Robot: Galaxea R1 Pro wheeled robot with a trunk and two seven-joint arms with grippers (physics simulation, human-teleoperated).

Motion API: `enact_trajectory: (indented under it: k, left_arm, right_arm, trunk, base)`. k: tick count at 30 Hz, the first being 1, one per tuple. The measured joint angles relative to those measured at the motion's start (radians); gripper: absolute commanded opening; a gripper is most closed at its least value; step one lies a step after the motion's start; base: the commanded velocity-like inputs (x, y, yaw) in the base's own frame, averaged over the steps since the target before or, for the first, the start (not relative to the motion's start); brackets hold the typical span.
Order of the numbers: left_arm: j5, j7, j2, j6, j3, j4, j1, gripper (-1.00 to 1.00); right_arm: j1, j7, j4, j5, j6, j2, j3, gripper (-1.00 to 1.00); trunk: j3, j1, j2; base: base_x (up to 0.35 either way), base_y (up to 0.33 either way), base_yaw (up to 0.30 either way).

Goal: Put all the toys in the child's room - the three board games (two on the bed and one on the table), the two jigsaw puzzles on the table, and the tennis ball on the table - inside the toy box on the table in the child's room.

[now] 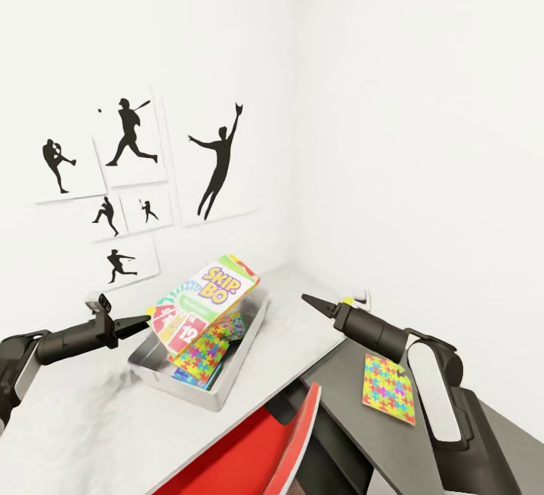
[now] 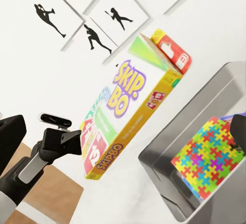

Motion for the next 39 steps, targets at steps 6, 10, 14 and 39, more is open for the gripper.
enact_trajectory:
  k: [6, 10, 14, 39]
  left_arm:
    - [0.000, 0.000, 0.000, 0.000, 0.000, 0.000, 0.000, -1.00]
    - [-0.001, 0.000, 0.000, 0.000, 0.000, 0.000, 0.000, -1.00]
    - [-0.002, 0.000, 0.000, 0.000, 0.000, 0.000, 0.000, -1.00]
    - [-0.001, 0.265, -0.018, -0.014, 0.018, 0.008, -0.004, -1.00]
  right_arm:
    - [0.000, 0.000, 0.000, 0.001, 0.000, 0.000, 0.000, 1.00]
    - [0.000, 0.000, 0.001, 0.002, 0.000, 0.000, 0.000, 1.00]
    - [0.000, -0.004, 0.001, 0.002, 0.000, 0.000, -0.001, 1.00]
    - [0.000, 0.004, 0.003, -0.004, 0.003, -0.003, -0.008, 1.00]
  trunk:
    - [0.000, 0.000, 0.000]
    - [0.000, 0.000, 0.000]
    - [0.000, 0.000, 0.000]
    - [0.000, 0.000, 0.000]
  base:
    - [0.002, 0.000, 0.002]
    - [0.011, 0.000, 0.000]
    - [0.098, 0.000, 0.000]
    - [0.008, 0.000, 0.000]
